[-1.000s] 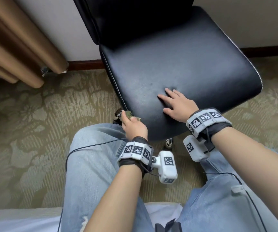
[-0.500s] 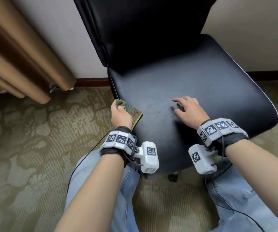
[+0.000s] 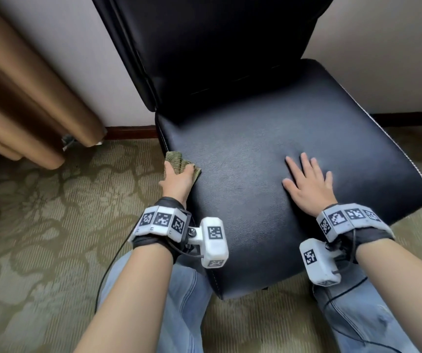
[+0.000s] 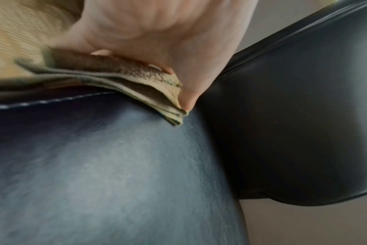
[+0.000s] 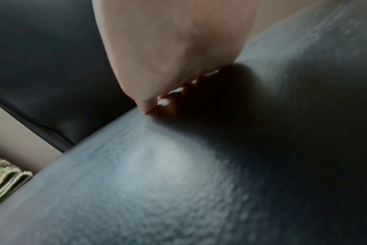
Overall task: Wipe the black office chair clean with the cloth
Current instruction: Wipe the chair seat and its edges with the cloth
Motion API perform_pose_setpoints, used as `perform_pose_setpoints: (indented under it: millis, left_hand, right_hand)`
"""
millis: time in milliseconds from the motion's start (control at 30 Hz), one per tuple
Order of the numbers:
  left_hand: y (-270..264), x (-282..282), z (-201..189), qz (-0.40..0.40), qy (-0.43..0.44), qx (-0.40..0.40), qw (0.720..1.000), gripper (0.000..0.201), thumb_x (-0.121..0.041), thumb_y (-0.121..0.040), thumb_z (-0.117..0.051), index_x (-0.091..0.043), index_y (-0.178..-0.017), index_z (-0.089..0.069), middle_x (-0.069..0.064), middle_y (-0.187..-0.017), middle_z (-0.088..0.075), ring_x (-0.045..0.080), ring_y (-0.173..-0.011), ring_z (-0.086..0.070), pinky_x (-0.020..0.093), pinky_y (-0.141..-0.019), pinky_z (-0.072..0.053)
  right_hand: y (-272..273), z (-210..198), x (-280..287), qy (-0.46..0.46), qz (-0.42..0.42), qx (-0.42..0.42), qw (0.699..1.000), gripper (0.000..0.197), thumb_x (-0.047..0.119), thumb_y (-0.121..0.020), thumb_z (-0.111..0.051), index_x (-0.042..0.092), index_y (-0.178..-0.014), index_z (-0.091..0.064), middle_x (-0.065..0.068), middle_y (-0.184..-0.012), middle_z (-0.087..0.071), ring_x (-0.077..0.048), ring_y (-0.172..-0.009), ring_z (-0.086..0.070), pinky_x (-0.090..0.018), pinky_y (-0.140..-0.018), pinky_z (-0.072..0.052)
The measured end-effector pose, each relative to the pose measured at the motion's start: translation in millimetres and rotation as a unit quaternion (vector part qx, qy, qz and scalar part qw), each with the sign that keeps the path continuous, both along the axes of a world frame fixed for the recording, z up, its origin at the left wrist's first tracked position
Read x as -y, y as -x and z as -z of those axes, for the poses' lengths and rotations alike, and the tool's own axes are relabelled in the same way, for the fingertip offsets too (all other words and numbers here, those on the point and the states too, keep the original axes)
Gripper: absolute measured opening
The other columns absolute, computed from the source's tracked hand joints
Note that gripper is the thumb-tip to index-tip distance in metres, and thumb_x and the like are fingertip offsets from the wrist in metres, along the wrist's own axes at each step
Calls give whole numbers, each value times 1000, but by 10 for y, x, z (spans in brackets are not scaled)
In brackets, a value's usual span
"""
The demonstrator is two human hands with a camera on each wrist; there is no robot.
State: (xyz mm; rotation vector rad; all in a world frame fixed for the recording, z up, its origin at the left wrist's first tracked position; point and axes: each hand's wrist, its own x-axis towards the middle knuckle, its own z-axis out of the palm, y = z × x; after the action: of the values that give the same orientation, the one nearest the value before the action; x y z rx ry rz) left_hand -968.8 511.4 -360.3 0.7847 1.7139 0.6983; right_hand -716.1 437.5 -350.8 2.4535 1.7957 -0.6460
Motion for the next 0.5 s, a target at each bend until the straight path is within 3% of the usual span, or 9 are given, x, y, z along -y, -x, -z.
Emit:
perform_pose_setpoints:
  millis: [67,133,233,333,400,500]
  left_hand:
    - [40,78,35,37,19,-1,999,84,-39,-90,-57,-33,-149,4,17,-156,-7,30,-142,-16,43,-116,-18]
    - [83,135,51,68,-1,-36,997,79,-35,-94,-53,-34,-149,4,15,-154,-18,30,-140,-23,40,-115,-20]
    - [140,205,-38,83,-36,-126,988,63,-23,-98,-44,-29,-150,-9,13,-145,-40,33,-130,-39,32,-107,-28]
    - [228,269,-114,64,-80,-157,982,54,-14,-96,-40,-33,-146,-29,13,-136,-50,35,-120,-48,37,-104,-37]
    - [277,296,-219,68,-117,-172,976,50,-11,-96,-40,-29,-142,-37,10,-135,-52,32,-122,-47,30,-103,-35]
    - [271,296,-531,121,-185,-204,954,46,-12,-97,-41,-26,-140,-41,5,-136,-52,27,-124,-45,18,-91,-28]
  right_hand:
    - [-7,-38,12,5,-4,-12,1000,56,40,-98,-32,34,-148,-6,1,-157,8,-18,-144,8,-48,-113,5]
    - [-28,-94,28,20,-15,-24,999,58,39,-98,-34,32,-149,-5,-1,-157,8,-20,-144,8,-48,-113,4]
    - [-31,-174,75,27,-20,-54,998,59,37,-98,-36,28,-149,-8,-4,-157,5,-21,-144,6,-47,-114,1]
    - [26,-234,149,18,-13,-94,995,58,34,-98,-37,24,-149,-11,-6,-157,1,-22,-144,3,-44,-115,-2]
    - [73,-275,169,6,-14,-126,992,57,31,-98,-39,20,-148,-15,-9,-157,-6,-23,-144,-1,-39,-117,-4]
    - [188,-404,135,-35,-26,-175,984,50,25,-97,-44,10,-143,-30,-12,-149,-31,-26,-140,-20,-29,-112,-12]
